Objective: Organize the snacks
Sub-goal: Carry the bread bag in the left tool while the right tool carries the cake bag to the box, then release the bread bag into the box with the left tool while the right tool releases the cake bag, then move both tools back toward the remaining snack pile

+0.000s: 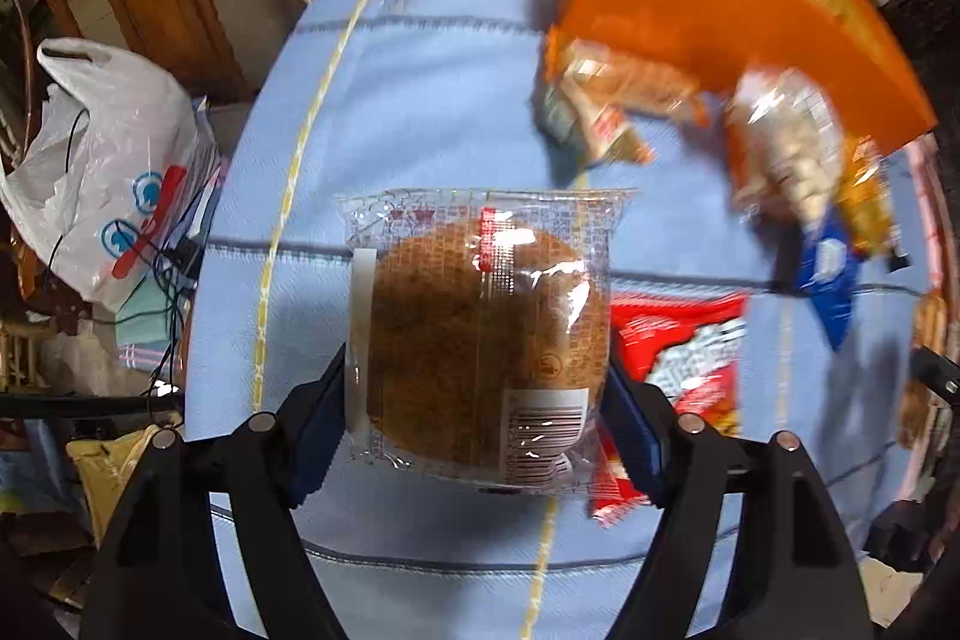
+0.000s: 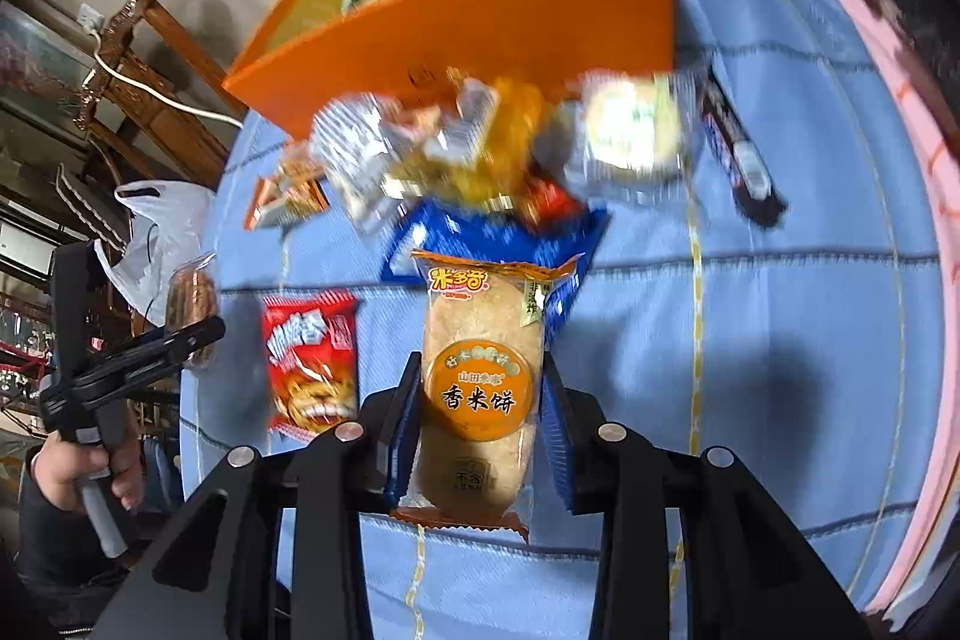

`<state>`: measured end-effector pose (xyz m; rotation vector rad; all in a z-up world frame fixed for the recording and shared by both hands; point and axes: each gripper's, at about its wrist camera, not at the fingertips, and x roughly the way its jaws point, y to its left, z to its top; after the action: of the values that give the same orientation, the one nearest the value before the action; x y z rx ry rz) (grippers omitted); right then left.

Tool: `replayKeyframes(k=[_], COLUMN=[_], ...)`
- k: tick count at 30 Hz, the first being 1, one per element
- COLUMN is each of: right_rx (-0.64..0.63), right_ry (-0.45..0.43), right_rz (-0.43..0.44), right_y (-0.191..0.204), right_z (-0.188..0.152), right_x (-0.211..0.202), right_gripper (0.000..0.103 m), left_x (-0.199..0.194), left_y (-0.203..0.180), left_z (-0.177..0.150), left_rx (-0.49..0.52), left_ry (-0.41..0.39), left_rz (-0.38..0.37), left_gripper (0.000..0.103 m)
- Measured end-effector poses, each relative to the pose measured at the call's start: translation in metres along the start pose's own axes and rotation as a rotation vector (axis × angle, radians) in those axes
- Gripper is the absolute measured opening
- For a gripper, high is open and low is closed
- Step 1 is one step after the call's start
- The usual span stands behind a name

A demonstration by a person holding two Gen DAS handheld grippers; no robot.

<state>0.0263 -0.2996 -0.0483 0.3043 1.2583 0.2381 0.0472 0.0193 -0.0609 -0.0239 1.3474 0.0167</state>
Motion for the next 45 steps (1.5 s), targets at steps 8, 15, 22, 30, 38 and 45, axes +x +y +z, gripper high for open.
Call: replayKeyframes(k=[8, 15, 22, 30, 38, 45], right_rx=[-0.073, -0.085, 0.009, 0.14, 0.055, 0.071], right_ry=[-0.171, -0.302, -0.334, -0.298, -0.322, -0.227], right_rz=[-0.024, -0.047, -0.032, 0.037, -0.03, -0.035], right_y=[0.016, 0.014, -0.013, -0.045, -0.032, -0.026], right_z=[0.06, 0.142, 0.205, 0.167, 0.097, 0.051], right_x=[-0.042, -0.057, -0.027, -0.012, -0.027, -0.018], right_gripper=[0.036, 0.037, 0.058, 0.089, 0.1, 0.1], left_x=[-0.068, -0.082, -0.039, -0.021, 0.006, 0.041], left_y=[-0.036, -0.093, -0.129, -0.106, -0.04, -0.023], left_z=[0.062, 0.171, 0.241, 0.208, 0.148, 0.097], left_rx=[0.043, 0.083, 0.05, 0.071, -0.038, -0.013], left_ry=[-0.164, -0.243, -0.223, -0.188, -0.105, -0.008], left_rz=[-0.083, -0.144, -0.143, -0.123, -0.084, -0.016], left_gripper=[0.074, 0.075, 0.089, 0.098, 0.098, 0.098])
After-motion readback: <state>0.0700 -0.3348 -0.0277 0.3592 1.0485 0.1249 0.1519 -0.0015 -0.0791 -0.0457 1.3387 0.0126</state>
